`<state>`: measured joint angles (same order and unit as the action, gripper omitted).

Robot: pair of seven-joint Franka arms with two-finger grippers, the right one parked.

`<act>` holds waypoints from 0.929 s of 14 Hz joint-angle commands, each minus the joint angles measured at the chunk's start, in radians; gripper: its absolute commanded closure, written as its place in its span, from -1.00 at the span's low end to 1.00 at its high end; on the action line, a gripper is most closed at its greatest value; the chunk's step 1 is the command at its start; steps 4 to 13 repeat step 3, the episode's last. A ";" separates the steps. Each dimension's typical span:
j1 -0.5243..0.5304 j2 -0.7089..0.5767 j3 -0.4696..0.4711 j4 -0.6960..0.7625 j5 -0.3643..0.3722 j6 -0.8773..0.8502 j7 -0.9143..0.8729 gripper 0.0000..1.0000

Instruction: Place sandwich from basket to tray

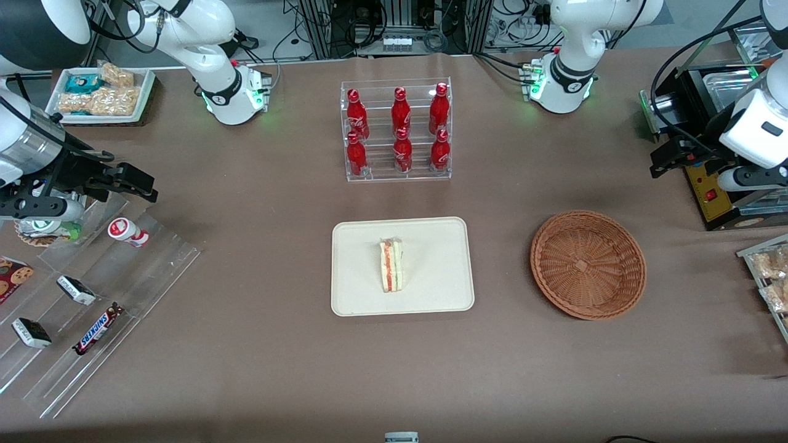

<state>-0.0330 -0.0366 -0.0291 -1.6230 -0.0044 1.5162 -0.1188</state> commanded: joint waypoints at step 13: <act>0.010 0.006 -0.006 0.000 -0.016 -0.016 0.022 -1.00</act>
